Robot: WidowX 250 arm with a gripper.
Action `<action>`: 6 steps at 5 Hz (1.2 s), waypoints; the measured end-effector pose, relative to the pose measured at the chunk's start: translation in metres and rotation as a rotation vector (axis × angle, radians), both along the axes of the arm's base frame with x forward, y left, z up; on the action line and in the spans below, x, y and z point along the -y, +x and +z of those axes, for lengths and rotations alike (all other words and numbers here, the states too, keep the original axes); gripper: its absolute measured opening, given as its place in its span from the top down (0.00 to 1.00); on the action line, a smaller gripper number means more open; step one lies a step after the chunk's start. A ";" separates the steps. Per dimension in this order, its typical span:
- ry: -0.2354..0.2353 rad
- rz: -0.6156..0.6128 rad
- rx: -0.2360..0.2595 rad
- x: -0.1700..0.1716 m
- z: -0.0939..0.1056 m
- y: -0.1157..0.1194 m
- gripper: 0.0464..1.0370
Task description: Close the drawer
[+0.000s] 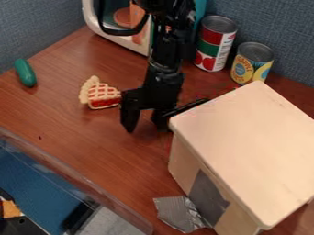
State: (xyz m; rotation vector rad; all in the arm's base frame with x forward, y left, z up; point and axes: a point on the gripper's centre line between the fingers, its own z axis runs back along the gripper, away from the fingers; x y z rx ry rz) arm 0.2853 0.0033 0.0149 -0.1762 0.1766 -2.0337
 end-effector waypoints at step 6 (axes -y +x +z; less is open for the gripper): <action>0.109 0.861 0.242 -0.206 0.123 0.026 0.04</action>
